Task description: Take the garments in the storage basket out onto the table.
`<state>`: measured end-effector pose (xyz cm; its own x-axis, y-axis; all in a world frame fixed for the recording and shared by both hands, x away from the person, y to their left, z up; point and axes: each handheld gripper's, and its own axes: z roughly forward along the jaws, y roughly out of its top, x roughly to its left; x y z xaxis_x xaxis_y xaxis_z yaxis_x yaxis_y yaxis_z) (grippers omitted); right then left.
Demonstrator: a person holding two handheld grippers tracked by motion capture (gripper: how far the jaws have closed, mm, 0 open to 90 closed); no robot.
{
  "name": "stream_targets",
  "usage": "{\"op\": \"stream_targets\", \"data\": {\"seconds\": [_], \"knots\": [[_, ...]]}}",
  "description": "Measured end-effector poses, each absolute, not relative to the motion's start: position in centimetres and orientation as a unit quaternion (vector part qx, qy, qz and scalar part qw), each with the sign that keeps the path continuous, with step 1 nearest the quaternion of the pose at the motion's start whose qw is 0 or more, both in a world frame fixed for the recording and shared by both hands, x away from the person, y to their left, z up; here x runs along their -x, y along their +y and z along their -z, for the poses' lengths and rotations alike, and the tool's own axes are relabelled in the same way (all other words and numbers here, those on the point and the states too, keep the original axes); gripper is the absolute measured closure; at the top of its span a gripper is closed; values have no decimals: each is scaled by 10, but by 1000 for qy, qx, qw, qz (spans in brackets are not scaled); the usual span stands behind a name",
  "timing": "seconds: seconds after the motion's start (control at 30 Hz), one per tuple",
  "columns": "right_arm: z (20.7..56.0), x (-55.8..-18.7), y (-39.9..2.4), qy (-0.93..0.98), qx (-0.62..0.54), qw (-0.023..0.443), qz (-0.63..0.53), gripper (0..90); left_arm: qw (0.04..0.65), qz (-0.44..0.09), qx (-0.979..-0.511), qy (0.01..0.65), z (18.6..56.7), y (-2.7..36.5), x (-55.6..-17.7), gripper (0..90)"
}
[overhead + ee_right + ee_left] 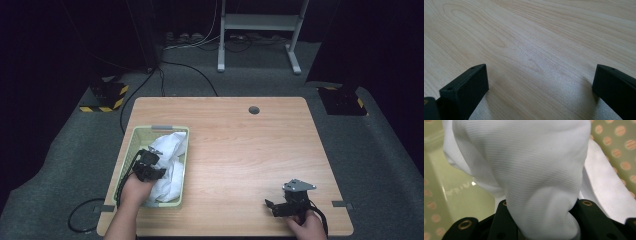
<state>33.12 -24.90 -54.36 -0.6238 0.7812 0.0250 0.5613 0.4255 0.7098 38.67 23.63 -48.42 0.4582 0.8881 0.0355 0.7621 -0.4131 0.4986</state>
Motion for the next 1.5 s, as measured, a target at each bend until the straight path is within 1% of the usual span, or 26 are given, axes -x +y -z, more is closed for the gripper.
{"op": "stream_targets", "data": {"seconds": [0.27, 0.33, 0.47, 0.63, 1.03, 1.5], "knots": [[544, -331, -249, 830, -405, 156, -351, 0, 240, -186, -816, 491, 474, 239, -375, 662], [544, -331, -249, 829, -405, 156, -352, 0, 257, -199, -810, 489, 471, 240, -369, 661], [544, -331, -249, 830, -404, 157, -351, 0, 258, -217, -809, 482, 469, 238, -363, 661], [544, -331, -249, 830, -404, 157, -351, 0, 277, -241, -798, 478, 461, 239, -355, 660], [544, -331, -249, 830, -405, 157, -351, 0, 318, -275, -772, 477, 453, 243, -340, 658], [544, -331, -249, 830, -404, 157, -351, 0, 352, -322, -747, 463, 442, 244, -324, 655]]}}
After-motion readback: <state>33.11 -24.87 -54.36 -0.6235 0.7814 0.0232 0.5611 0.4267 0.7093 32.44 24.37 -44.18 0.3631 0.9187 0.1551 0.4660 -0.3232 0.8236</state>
